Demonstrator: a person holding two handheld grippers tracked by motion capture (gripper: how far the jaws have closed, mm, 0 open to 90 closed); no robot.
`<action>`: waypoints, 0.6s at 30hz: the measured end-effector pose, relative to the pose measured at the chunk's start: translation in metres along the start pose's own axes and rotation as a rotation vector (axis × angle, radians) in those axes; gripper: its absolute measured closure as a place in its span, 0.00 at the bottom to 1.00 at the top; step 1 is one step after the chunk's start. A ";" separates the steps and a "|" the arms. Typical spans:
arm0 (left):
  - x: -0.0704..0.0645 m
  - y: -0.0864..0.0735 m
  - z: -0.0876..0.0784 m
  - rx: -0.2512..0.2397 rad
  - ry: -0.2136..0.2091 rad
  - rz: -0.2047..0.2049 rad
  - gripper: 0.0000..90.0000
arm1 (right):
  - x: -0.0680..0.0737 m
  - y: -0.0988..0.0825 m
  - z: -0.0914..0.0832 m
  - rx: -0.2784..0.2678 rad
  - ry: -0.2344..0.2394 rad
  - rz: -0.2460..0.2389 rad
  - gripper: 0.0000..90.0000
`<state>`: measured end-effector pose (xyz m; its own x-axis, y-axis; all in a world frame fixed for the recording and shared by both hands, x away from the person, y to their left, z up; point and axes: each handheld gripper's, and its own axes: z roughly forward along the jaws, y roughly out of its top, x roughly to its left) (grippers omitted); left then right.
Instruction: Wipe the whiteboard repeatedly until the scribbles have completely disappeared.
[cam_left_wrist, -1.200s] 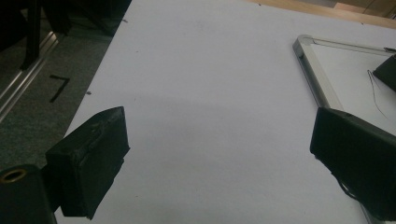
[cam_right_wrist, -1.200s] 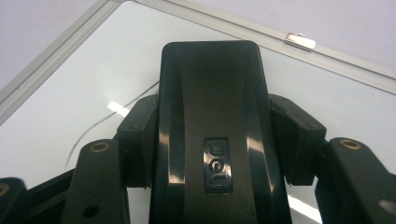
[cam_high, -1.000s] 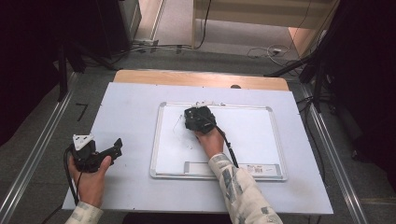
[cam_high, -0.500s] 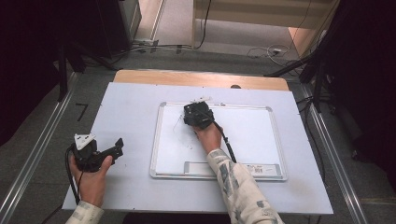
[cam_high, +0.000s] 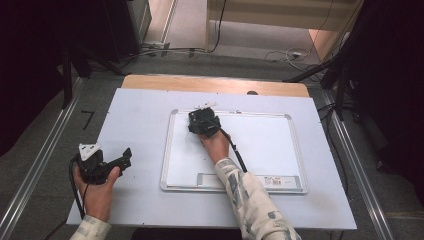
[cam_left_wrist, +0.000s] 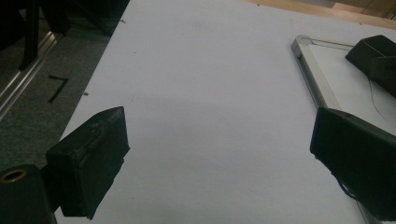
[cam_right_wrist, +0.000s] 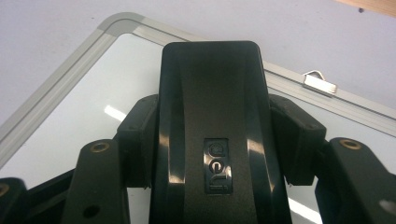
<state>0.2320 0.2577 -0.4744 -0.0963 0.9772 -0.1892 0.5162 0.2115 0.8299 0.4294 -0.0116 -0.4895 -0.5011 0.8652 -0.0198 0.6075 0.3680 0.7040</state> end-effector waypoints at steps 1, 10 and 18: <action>0.000 0.000 0.000 -0.001 -0.001 -0.001 0.05 | 0.001 0.000 0.000 -0.002 0.002 -0.009 0.42; 0.000 0.000 0.000 -0.001 0.000 0.003 0.05 | 0.015 -0.001 0.000 -0.002 0.019 -0.025 0.42; -0.001 0.000 0.001 -0.001 -0.001 0.005 0.05 | 0.031 -0.005 -0.005 0.006 0.046 -0.047 0.42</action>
<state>0.2325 0.2566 -0.4748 -0.0926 0.9782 -0.1860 0.5160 0.2069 0.8312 0.4074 0.0111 -0.4901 -0.5569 0.8303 -0.0197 0.5863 0.4098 0.6988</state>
